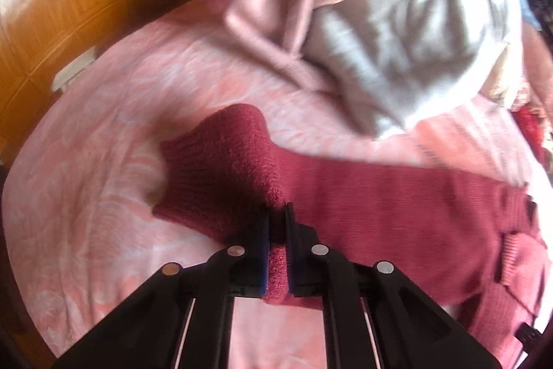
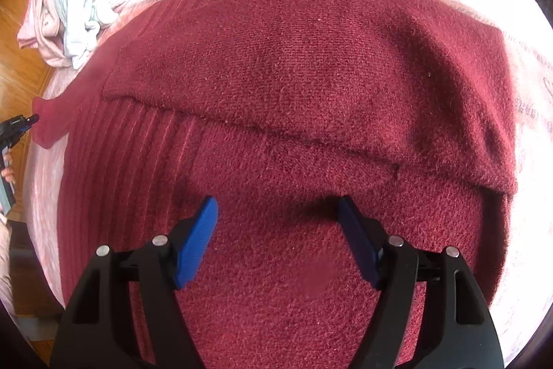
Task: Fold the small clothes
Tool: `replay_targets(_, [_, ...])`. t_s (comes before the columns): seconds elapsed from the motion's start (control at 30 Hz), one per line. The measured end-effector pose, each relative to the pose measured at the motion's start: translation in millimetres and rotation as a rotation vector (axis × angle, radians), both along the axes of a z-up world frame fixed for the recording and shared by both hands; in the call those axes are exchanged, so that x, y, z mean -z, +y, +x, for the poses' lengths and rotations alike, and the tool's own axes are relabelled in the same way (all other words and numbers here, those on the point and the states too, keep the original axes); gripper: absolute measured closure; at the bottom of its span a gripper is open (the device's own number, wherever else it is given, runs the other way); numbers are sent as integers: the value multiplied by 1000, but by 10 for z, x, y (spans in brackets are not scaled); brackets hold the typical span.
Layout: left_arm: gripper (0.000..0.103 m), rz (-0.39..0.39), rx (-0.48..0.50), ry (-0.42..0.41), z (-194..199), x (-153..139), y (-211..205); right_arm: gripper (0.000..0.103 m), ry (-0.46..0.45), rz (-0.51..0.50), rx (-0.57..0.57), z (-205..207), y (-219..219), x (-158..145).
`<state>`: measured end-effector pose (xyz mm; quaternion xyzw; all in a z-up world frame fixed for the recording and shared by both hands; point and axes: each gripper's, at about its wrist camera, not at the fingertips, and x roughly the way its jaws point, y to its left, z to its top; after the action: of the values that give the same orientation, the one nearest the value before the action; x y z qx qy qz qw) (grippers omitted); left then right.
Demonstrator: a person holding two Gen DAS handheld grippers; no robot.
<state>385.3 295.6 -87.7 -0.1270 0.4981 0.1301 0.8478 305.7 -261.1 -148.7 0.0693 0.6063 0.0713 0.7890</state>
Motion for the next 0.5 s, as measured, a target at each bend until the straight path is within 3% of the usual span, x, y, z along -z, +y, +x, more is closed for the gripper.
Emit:
replay_targets(0.2, [96, -48, 190, -85, 0, -395, -832, 30, -12, 13, 0, -59, -62, -31])
replay_targets(0.5, [96, -174, 461, -128, -21, -587, -2345, 32, -35, 21, 3, -187, -317, -159])
